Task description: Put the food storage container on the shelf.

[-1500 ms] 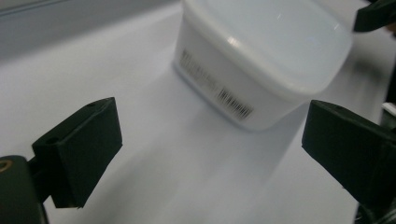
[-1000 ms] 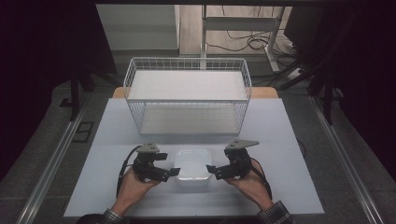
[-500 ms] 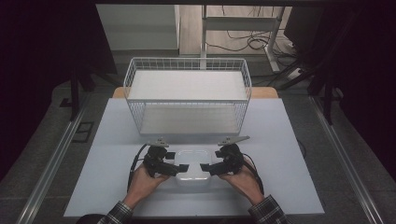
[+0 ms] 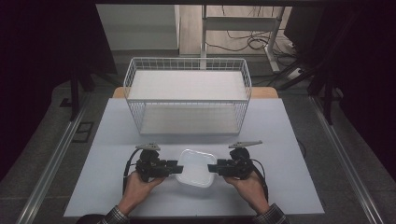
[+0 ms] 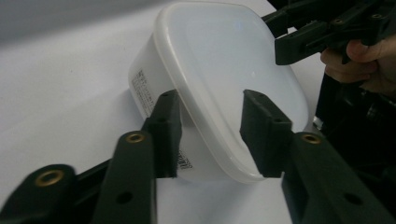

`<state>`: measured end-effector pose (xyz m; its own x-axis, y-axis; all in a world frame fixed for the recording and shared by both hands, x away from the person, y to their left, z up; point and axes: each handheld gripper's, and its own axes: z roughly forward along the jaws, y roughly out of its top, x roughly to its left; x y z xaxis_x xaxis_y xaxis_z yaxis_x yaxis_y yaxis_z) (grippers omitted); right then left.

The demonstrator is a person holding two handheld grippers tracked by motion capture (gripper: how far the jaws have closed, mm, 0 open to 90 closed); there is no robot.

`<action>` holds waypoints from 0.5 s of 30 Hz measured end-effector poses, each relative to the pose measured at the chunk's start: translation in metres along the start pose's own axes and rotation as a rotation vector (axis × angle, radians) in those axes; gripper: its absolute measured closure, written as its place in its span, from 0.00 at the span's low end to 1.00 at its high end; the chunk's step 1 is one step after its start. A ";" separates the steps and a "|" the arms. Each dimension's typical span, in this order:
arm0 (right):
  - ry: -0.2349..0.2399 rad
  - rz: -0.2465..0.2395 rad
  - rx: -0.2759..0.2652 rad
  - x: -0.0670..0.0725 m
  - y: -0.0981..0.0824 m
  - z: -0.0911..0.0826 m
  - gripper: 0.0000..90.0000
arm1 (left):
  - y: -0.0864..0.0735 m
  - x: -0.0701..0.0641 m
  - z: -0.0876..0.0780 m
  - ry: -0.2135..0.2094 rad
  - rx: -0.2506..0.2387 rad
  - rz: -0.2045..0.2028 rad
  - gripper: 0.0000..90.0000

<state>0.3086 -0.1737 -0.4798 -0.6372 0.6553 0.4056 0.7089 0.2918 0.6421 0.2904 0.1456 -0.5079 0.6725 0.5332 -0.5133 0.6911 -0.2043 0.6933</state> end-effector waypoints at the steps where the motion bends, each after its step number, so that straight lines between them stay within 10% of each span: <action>1: 0.006 0.016 -0.008 0.000 -0.001 -0.002 0.64 | -0.001 -0.001 -0.001 0.003 0.000 -0.003 0.69; 13: 0.073 0.063 -0.024 0.011 -0.021 -0.009 0.64 | -0.020 -0.018 -0.013 0.043 -0.042 -0.023 0.79; 15: 0.065 0.050 -0.035 0.014 -0.022 -0.012 0.76 | -0.022 -0.020 -0.014 0.053 -0.045 -0.042 0.79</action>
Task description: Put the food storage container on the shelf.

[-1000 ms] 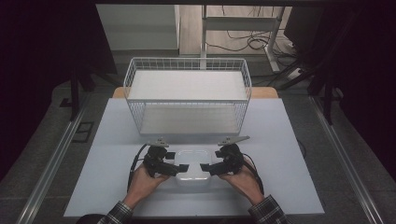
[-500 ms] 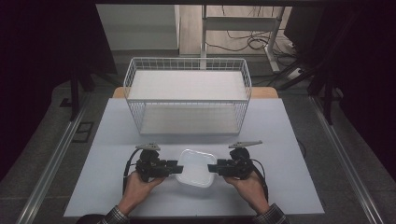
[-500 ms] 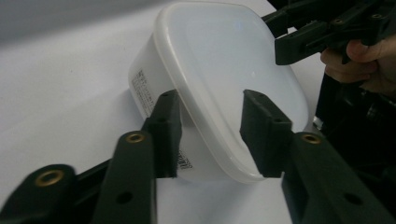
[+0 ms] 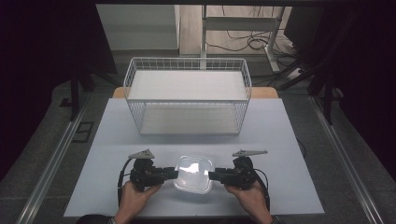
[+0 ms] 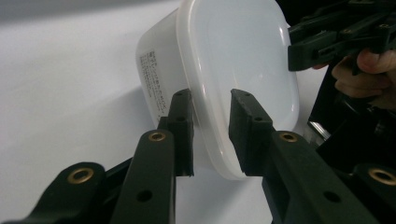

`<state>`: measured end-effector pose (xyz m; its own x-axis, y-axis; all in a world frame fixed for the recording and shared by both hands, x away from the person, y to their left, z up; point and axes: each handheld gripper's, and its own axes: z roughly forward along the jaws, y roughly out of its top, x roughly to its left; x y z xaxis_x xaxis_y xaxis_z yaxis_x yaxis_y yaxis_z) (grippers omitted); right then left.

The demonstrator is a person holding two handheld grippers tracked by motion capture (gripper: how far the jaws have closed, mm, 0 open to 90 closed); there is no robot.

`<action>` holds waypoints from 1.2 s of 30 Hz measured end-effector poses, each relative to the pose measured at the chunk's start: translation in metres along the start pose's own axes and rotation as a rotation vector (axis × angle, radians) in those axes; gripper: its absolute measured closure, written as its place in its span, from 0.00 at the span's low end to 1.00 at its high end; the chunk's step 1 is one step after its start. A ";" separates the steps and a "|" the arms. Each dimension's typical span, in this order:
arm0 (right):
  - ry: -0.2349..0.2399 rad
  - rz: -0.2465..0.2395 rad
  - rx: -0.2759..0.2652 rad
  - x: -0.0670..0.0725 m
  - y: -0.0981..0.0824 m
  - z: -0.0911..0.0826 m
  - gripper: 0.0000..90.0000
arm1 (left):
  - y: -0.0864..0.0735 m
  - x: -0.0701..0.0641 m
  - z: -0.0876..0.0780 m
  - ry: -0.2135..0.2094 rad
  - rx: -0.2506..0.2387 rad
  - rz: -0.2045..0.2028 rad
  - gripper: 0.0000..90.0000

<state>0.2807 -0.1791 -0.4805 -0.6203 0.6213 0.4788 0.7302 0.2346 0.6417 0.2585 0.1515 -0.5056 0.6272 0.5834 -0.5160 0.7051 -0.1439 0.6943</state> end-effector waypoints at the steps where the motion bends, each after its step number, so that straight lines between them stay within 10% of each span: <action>1: -0.009 -0.021 -0.011 0.002 0.001 -0.003 0.79 | -0.001 0.001 -0.001 -0.008 -0.005 -0.009 0.79; 15: -0.030 -0.058 -0.075 0.004 0.012 -0.003 0.89 | 0.010 -0.002 -0.006 0.072 -0.053 0.008 0.88; 36: -0.052 -0.175 -0.178 0.018 0.079 -0.021 0.89 | 0.072 -0.015 -0.034 0.145 -0.141 0.093 0.88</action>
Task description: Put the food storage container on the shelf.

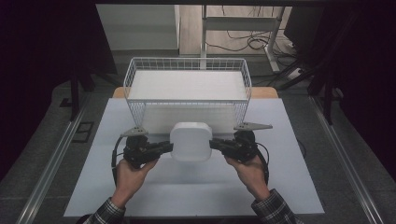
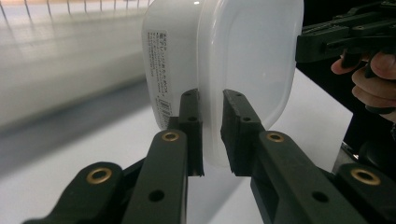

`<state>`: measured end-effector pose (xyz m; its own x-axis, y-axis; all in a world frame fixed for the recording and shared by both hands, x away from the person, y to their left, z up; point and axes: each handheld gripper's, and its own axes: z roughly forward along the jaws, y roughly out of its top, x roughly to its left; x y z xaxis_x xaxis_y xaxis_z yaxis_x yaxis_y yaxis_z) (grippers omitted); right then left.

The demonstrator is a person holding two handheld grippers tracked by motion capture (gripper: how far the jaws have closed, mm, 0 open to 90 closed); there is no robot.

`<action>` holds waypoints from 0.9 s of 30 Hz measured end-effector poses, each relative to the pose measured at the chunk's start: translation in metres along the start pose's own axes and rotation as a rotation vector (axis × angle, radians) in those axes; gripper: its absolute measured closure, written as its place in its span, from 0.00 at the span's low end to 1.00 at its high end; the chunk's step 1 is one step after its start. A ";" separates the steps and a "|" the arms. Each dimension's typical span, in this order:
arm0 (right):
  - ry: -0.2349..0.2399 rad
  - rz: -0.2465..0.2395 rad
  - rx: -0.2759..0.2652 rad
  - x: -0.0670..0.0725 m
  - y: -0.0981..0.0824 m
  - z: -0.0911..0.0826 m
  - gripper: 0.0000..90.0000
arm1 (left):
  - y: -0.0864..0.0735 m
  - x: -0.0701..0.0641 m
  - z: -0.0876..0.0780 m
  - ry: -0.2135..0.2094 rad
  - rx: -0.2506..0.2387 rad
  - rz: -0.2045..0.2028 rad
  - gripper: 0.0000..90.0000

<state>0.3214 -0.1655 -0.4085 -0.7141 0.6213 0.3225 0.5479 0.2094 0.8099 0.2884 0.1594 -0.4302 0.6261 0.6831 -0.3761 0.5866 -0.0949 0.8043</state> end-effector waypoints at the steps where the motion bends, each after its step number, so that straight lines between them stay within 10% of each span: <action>1: 0.000 0.000 0.000 0.000 0.000 0.000 0.89 | 0.000 0.000 0.000 0.000 0.000 0.000 0.88; 27: -0.022 -0.048 -0.125 -0.002 0.092 -0.013 0.88 | 0.093 0.002 -0.018 0.015 -0.082 0.035 0.88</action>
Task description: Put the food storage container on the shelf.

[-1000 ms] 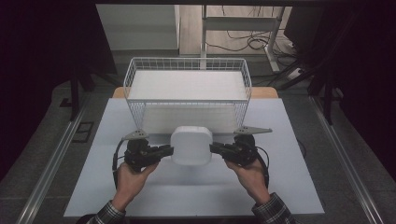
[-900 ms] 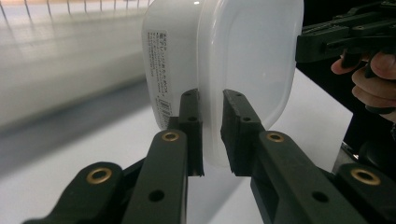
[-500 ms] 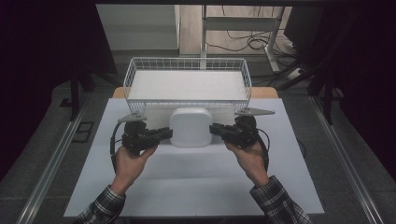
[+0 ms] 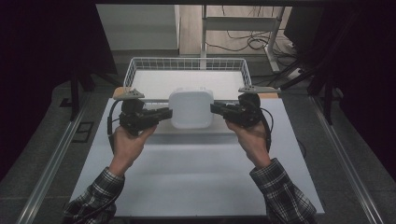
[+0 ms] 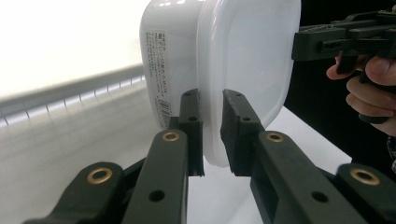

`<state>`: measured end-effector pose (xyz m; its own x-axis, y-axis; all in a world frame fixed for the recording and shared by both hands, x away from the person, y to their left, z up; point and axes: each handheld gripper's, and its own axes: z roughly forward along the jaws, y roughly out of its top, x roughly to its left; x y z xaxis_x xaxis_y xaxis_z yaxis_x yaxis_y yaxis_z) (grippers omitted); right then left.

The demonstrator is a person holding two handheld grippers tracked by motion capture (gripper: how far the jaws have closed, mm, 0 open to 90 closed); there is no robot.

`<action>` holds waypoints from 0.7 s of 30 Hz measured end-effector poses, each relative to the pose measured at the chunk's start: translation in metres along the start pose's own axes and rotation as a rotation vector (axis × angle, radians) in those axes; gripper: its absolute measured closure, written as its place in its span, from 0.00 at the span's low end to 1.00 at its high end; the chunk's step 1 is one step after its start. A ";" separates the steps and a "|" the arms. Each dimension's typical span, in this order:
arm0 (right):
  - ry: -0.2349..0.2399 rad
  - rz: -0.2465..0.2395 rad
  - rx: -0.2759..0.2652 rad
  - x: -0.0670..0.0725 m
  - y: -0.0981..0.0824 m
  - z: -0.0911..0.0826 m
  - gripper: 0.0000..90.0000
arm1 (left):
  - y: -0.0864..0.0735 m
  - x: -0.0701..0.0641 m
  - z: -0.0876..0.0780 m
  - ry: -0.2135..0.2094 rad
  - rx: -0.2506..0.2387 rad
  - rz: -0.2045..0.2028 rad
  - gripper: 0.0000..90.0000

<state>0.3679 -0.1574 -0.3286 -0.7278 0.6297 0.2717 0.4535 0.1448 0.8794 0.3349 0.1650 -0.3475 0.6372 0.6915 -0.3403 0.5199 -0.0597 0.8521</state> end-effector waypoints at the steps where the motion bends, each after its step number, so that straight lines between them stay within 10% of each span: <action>1: 0.000 0.001 -0.004 0.000 0.004 0.000 0.88 | 0.003 0.001 -0.001 0.000 0.000 0.002 0.88; 21: -0.052 0.034 -0.016 -0.019 0.062 0.022 0.87 | 0.063 0.030 0.013 0.001 0.035 -0.035 0.87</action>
<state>0.4216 -0.1436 -0.2878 -0.6845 0.6727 0.2811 0.4687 0.1106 0.8764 0.3946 0.1727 -0.3092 0.6177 0.6945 -0.3690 0.5612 -0.0606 0.8254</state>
